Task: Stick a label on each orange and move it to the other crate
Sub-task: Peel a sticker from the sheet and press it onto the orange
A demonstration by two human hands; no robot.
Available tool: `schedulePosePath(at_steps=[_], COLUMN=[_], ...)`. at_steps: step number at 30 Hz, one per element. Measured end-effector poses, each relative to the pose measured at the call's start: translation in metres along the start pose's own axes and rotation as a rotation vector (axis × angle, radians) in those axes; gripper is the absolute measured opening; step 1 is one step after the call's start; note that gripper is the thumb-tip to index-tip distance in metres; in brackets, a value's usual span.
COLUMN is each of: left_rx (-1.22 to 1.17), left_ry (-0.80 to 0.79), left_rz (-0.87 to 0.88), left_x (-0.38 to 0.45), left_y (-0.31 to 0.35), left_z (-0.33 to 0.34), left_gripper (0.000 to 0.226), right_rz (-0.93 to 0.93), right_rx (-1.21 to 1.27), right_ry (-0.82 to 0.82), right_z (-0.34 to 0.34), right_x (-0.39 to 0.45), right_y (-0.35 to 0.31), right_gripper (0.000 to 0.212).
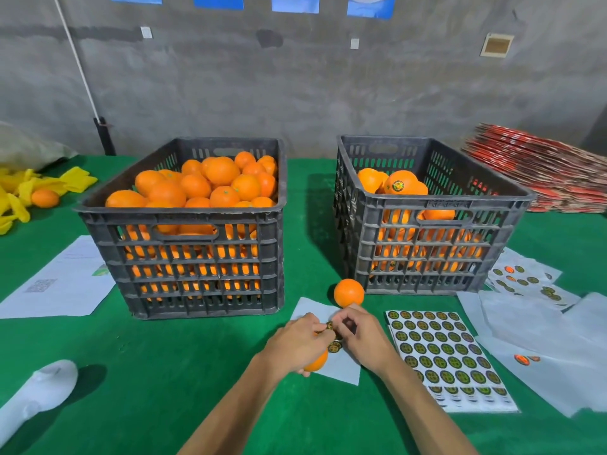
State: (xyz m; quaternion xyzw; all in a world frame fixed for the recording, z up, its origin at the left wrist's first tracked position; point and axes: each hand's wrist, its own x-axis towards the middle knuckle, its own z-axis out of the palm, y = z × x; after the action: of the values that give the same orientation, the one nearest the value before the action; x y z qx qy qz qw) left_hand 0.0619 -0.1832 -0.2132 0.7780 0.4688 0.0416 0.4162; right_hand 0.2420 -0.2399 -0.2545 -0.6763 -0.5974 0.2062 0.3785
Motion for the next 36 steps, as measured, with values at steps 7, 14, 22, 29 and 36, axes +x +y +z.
schedulePosePath(at_steps=[7,14,22,29,36], left_rx=[0.116,0.300,0.066,-0.403,-0.412], left_ry=[0.049,0.126,0.035,-0.063,-0.061], left_rz=[-0.022,-0.039,-0.006,0.064,0.024], left_x=[0.001,0.001,-0.001,-0.012,-0.014], left_y=[0.003,0.011,0.005,-0.027,-0.026], left_z=[0.004,0.010,0.005,-0.004,-0.005], left_gripper=[0.048,0.053,0.045,0.058,0.043], right_rz=[-0.054,-0.082,0.002,0.043,0.111], right_rx=[-0.147,-0.157,-0.034,0.046,0.433], right_ry=[-0.016,-0.016,0.015,0.066,0.158], right_z=[-0.004,-0.001,0.000,-0.001,-0.013], right_x=[-0.001,0.001,0.002,-0.001,-0.006], right_y=[0.001,0.007,0.010,0.008,-0.010], right_gripper=[0.012,0.013,0.011,0.006,0.009])
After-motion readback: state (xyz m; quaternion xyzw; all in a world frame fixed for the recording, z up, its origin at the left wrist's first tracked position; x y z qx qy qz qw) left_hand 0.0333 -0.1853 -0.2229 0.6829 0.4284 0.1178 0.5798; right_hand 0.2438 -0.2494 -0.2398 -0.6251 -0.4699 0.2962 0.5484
